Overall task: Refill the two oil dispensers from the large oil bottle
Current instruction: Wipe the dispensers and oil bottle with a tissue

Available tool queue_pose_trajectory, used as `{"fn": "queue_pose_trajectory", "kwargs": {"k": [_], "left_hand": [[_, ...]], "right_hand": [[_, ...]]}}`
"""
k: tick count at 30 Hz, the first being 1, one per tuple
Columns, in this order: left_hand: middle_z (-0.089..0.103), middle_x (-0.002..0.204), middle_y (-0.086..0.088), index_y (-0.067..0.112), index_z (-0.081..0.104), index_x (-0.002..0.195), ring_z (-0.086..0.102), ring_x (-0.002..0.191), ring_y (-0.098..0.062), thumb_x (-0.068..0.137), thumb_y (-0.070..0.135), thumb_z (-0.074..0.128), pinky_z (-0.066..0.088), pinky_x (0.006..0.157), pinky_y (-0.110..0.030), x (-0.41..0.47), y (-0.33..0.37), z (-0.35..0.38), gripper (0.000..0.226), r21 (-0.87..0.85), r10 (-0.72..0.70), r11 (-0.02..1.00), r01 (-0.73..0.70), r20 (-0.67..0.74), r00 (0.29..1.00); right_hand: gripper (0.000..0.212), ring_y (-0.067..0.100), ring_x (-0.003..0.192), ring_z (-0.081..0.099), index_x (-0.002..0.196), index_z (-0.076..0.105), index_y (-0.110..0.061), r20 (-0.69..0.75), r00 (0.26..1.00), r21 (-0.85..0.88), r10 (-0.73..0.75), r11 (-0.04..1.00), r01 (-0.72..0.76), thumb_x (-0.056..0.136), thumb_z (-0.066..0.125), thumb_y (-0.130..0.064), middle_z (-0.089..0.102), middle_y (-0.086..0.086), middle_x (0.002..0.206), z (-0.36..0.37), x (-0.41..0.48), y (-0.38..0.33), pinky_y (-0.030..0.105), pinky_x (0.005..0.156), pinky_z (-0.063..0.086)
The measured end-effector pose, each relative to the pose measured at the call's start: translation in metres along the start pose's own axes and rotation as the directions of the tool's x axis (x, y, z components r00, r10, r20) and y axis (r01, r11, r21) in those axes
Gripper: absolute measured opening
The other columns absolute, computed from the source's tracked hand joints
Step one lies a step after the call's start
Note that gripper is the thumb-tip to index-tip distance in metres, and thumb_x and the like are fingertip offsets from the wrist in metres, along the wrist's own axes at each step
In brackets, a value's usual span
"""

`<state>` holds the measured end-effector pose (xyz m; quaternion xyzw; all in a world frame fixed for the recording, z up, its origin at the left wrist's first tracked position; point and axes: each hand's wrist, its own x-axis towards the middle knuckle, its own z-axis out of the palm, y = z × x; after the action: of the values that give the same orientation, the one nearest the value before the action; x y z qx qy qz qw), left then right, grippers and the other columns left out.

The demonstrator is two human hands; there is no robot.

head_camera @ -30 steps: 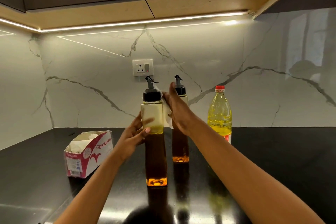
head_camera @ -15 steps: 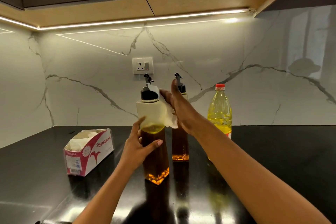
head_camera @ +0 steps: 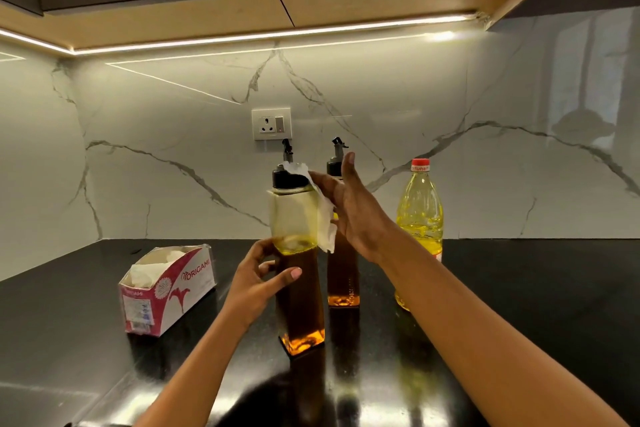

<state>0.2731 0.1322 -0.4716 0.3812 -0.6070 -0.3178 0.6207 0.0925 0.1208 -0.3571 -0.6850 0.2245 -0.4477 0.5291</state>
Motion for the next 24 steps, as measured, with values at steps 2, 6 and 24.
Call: {"fn": "queue_pose_trajectory", "kwargs": {"k": [2, 6, 24], "left_hand": [[0.067, 0.115, -0.005, 0.018, 0.055, 0.117, 0.068, 0.103, -0.024, 0.039, 0.056, 0.091, 0.058, 0.078, -0.031, 0.001, -0.001, -0.003, 0.094, -0.031, -0.011, 0.999, 0.011, 0.005, 1.0], [0.068, 0.117, -0.01, 0.017, 0.055, 0.123, 0.067, 0.105, -0.025, 0.045, 0.048, 0.092, 0.057, 0.079, -0.03, 0.005, -0.003, -0.015, 0.092, -0.066, -0.059, 0.996, 0.064, 0.078, 0.995], [0.059, 0.128, 0.016, 0.045, 0.041, 0.137, 0.06, 0.114, -0.005, 0.063, 0.046, 0.084, 0.056, 0.081, -0.025, -0.014, -0.007, -0.006, 0.086, -0.013, -0.03, 0.999, 0.031, 0.026, 0.999]], "right_hand": [[0.088, 0.024, 0.137, 0.034, 0.145, 0.034, -0.021, -0.002, 1.0, -0.027, 0.019, 0.999, -0.019, 0.081, 0.004, -0.073, 0.038, 0.004, 0.148, 0.002, 0.005, -0.002, 0.053, 0.113, 0.022], [0.082, 0.027, 0.136, 0.034, 0.144, 0.032, -0.015, 0.011, 0.996, -0.037, 0.087, 0.996, -0.086, 0.088, 0.0, -0.066, 0.038, 0.009, 0.147, 0.011, 0.016, -0.013, 0.049, 0.113, 0.022], [0.088, 0.021, 0.137, 0.03, 0.148, 0.025, -0.018, 0.007, 1.0, -0.194, 0.011, 0.981, -0.01, 0.081, 0.006, -0.072, 0.031, 0.006, 0.152, 0.009, 0.002, -0.012, 0.035, 0.107, 0.022]]}}
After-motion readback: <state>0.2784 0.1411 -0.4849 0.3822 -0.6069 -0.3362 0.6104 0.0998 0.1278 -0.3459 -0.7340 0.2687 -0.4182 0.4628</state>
